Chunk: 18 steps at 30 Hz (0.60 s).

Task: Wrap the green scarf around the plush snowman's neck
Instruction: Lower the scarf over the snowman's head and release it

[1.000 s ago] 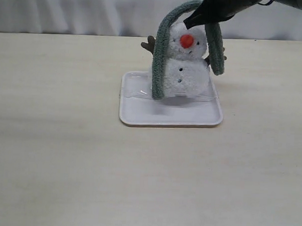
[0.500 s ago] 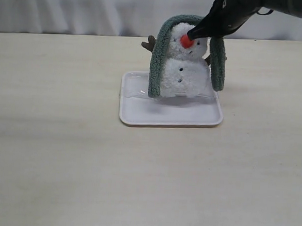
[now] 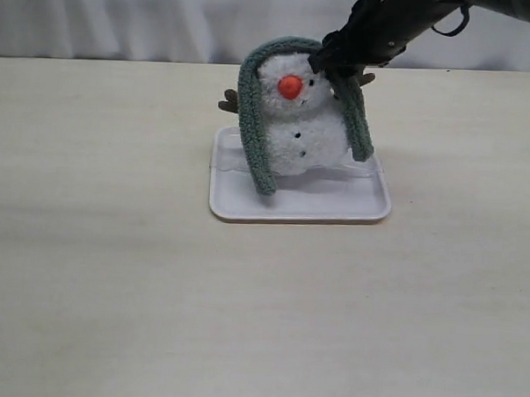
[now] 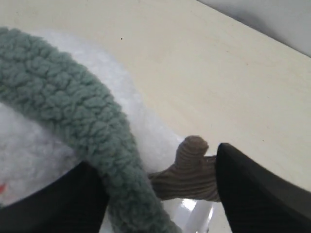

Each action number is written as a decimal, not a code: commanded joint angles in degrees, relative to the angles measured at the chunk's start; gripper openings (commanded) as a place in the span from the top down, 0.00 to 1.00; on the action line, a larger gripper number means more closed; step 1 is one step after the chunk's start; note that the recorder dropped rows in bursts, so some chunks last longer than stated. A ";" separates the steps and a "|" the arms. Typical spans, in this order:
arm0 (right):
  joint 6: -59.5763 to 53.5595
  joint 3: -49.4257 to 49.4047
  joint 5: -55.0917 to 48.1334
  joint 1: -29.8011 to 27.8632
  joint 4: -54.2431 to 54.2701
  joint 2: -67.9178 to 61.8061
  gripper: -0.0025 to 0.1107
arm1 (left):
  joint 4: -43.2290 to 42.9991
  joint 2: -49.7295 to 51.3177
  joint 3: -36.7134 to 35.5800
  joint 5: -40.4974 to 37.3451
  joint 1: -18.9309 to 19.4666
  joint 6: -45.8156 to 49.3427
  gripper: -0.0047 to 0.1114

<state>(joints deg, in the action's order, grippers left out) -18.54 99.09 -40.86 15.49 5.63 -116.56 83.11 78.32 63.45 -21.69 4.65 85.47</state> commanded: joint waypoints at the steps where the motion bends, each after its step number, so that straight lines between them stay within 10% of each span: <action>1: -0.15 0.20 -3.93 -0.02 -3.03 3.52 0.43 | 0.23 0.06 -0.03 -0.49 -0.07 -0.03 0.96; 12: 0.50 0.20 -8.34 -0.02 -5.04 11.49 0.44 | 6.64 6.33 -0.03 -7.39 -0.07 3.09 0.96; 18: 1.85 -1.69 -6.75 -0.28 -4.58 16.90 0.82 | 2.90 15.44 4.51 -20.00 -3.17 3.20 0.96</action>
<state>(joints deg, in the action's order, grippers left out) -17.13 98.95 -48.85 15.49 0.80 -102.65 88.27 90.02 64.94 -35.96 3.65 88.39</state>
